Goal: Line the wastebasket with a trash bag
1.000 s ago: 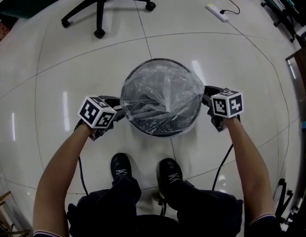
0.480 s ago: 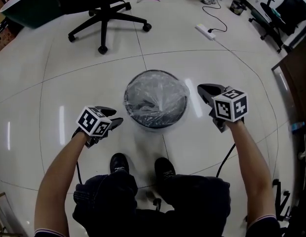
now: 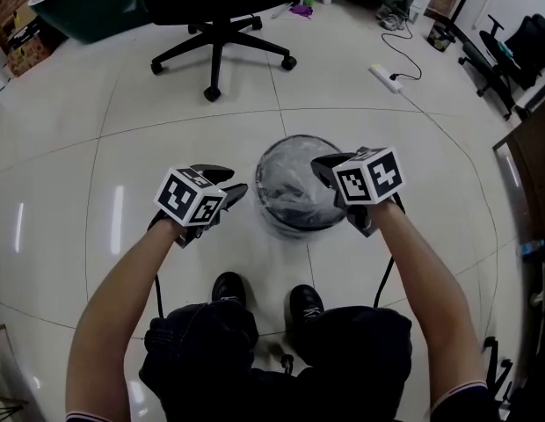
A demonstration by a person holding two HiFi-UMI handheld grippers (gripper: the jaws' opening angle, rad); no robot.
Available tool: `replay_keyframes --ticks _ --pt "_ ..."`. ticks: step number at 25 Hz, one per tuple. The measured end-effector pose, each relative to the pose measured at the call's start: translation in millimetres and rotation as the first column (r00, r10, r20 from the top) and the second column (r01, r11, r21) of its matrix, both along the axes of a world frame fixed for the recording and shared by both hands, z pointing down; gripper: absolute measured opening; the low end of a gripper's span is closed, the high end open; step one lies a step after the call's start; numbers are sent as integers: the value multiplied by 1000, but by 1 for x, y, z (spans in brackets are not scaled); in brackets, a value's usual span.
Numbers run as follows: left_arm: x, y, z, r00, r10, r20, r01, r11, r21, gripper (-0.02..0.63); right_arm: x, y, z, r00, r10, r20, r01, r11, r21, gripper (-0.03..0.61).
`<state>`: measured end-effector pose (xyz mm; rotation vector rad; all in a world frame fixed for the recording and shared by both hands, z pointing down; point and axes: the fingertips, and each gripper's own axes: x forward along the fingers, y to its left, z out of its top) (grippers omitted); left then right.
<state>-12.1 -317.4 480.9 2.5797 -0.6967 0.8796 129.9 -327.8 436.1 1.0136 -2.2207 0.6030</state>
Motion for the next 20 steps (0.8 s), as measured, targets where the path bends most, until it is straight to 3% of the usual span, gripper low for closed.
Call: replay_keyframes --ticks 7,13,20 --pt "1 -23 -13 999 -38 27 38 999 27 181 -18 -26 38 999 42 4 -41 996 -83 2" --pt "0 -40 -13 991 -123 60 122 992 14 176 -35 -41 73 999 28 -29 -31 990 -139 2" --pt "11 -40 -7 989 -124 78 121 992 41 173 -40 -53 106 999 46 -22 -49 984 -169 2"
